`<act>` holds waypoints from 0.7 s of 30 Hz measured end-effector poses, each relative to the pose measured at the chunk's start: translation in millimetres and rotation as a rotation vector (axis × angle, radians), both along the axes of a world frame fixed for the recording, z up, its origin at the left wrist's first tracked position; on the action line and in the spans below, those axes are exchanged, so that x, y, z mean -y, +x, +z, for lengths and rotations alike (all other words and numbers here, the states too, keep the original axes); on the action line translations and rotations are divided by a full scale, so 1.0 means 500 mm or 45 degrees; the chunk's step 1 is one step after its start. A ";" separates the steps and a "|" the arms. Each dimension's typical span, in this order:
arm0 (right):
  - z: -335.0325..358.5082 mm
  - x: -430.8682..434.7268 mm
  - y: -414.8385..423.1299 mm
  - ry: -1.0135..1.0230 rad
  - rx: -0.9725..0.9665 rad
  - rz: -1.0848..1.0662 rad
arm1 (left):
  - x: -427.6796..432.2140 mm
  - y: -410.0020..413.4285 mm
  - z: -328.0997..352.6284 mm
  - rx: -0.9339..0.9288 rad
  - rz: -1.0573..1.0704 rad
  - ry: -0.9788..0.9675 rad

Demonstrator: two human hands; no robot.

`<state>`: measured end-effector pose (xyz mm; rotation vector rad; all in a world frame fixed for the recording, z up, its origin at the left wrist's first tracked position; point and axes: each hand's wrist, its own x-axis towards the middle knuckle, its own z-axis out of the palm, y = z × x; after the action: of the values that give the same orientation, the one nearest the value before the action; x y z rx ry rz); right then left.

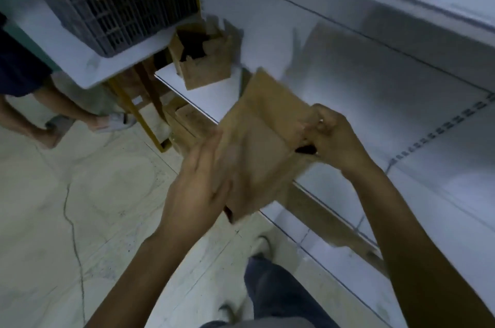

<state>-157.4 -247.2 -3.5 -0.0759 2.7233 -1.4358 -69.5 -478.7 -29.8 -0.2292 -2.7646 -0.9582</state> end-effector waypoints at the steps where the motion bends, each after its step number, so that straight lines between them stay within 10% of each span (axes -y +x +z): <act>1: 0.005 0.001 0.041 0.204 -0.026 0.129 | 0.005 0.018 0.000 -0.019 0.009 0.007; 4: 0.030 0.021 0.159 0.459 -0.126 0.276 | 0.020 0.072 -0.011 0.013 -0.023 0.021; 11: 0.109 0.052 0.315 -0.074 -0.378 0.245 | 0.047 0.210 0.021 0.637 -0.255 0.593; 16: 0.127 0.119 0.341 -0.099 -0.411 0.367 | 0.040 0.282 0.067 1.149 -0.390 0.562; 21: 0.116 0.155 0.393 0.206 -0.582 0.009 | -0.028 0.356 0.061 0.993 -0.057 1.053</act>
<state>39.1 -324.5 54.5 -0.4583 3.1804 -1.3245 108.4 -464.7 0.8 0.2784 -2.6008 -2.4984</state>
